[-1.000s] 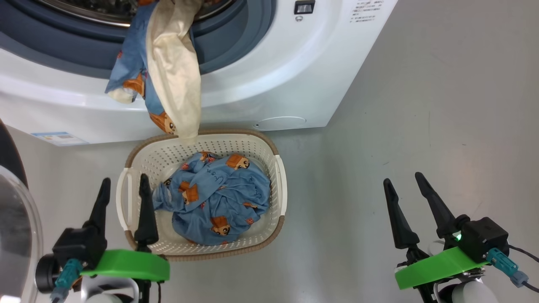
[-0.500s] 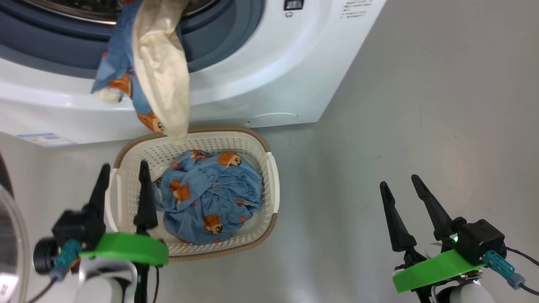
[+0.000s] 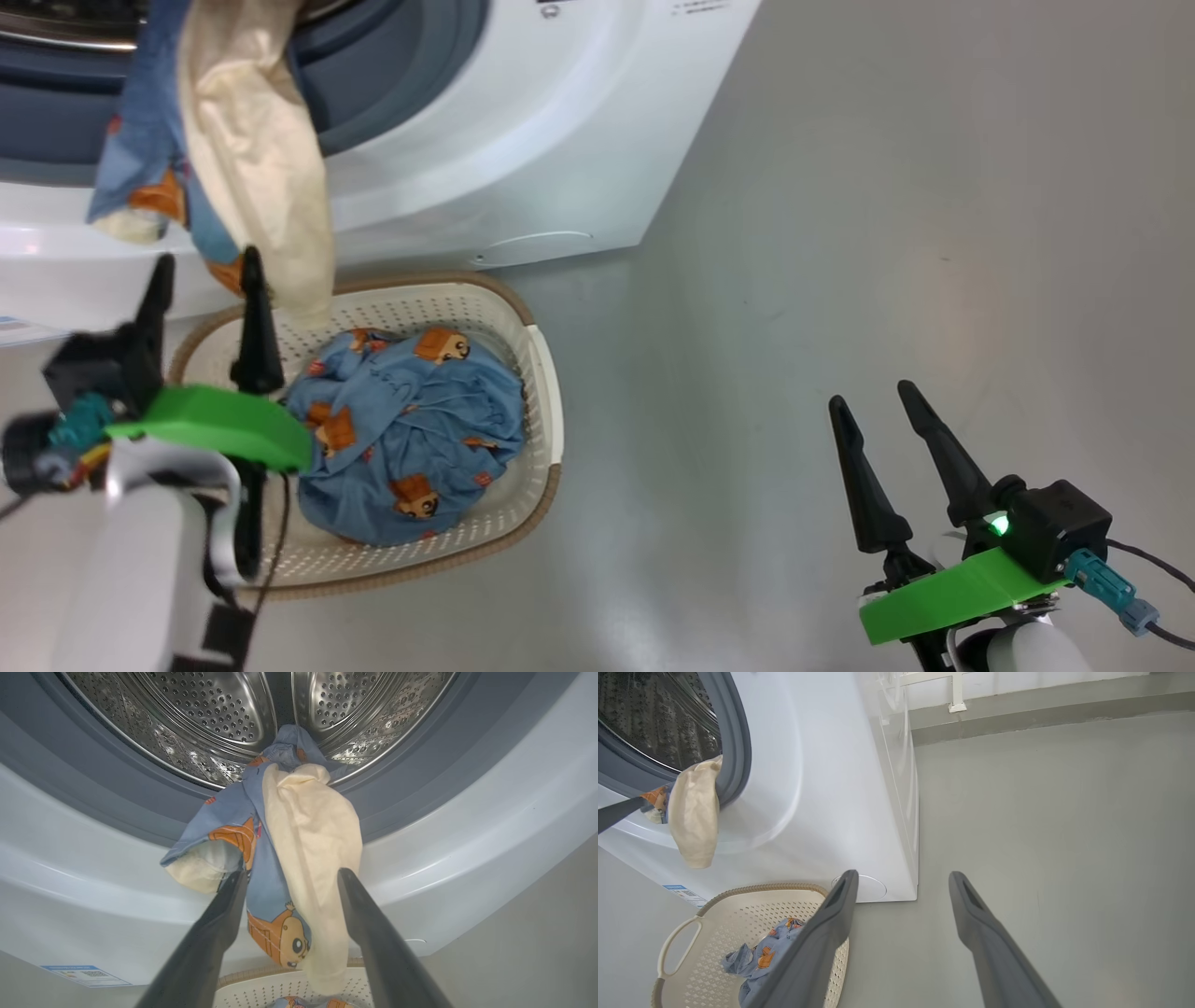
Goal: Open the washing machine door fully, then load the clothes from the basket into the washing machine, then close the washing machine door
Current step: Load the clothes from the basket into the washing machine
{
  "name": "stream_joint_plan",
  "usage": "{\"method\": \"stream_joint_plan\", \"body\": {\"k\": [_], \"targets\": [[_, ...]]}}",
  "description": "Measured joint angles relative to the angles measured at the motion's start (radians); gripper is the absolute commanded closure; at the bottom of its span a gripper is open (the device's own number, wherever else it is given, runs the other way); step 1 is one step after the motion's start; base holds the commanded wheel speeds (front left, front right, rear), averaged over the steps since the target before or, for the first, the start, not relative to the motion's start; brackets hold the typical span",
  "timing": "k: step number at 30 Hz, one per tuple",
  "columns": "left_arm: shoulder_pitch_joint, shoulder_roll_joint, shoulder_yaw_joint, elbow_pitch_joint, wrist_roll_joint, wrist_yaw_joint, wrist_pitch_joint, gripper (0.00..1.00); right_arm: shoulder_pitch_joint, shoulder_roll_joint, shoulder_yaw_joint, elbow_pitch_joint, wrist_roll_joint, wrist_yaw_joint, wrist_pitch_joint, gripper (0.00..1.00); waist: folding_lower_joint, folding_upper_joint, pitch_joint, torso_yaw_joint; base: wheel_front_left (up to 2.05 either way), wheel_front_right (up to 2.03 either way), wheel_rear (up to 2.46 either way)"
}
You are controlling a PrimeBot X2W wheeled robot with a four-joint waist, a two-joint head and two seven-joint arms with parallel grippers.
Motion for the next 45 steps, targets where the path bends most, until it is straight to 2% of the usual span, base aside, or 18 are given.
{"method": "stream_joint_plan", "body": {"k": [9,18,30,31,32,34,35,36,37,45], "targets": [[-0.123,0.046,0.011,0.156,0.005,-0.002,-0.023,0.0,-0.003,0.0,0.007,-0.002,0.008,0.0,0.0,0.0,0.0,0.0,0.025,-0.042,0.0,0.0,0.0],[-0.224,0.068,0.021,0.305,0.011,-0.002,-0.055,0.0,-0.004,0.0,0.013,-0.006,0.007,0.0,0.0,0.0,0.0,0.0,0.044,-0.059,0.0,0.0,0.0],[-0.326,0.054,-0.007,0.43,0.033,-0.006,-0.076,0.0,-0.006,0.001,0.021,-0.007,0.006,0.0,0.0,0.0,0.0,0.0,0.058,-0.073,0.0,0.0,0.0],[-0.331,0.055,-0.011,0.438,0.039,-0.012,-0.076,0.05,-0.006,0.001,0.022,-0.007,0.006,0.0,0.0,0.0,0.0,0.0,0.058,-0.075,0.0,0.0,0.0],[-0.337,0.055,-0.013,0.448,0.046,-0.012,-0.077,0.17,-0.006,0.001,0.023,-0.007,0.006,0.0,0.0,0.0,0.0,0.0,0.058,-0.076,0.0,0.0,0.0],[-0.349,0.057,-0.022,0.464,0.058,-0.012,-0.082,0.55,-0.006,0.001,0.024,-0.007,0.006,0.0,0.0,0.0,0.0,0.0,0.058,-0.08,0.0,0.0,0.0],[-0.355,0.057,-0.026,0.472,0.061,-0.012,-0.083,0.69,-0.006,0.001,0.025,-0.007,0.006,0.0,0.0,0.0,0.0,0.0,0.058,-0.081,0.0,0.0,0.0],[-0.362,0.058,-0.028,0.478,0.064,-0.012,-0.083,0.93,-0.006,0.001,0.026,-0.007,0.006,0.0,0.0,0.0,0.0,0.0,0.057,-0.083,0.0,0.0,0.0],[-0.369,0.059,-0.03,0.482,0.064,-0.012,-0.083,1.0,-0.006,0.001,0.027,-0.007,0.006,0.0,0.0,0.0,0.0,0.0,0.057,-0.084,0.0,0.0,0.0],[-0.402,0.061,-0.038,0.486,0.073,-0.029,-0.083,1.0,-0.006,0.001,0.035,-0.004,0.008,0.0,0.0,0.0,0.0,0.0,0.046,-0.093,0.0,0.0,0.0]]}}
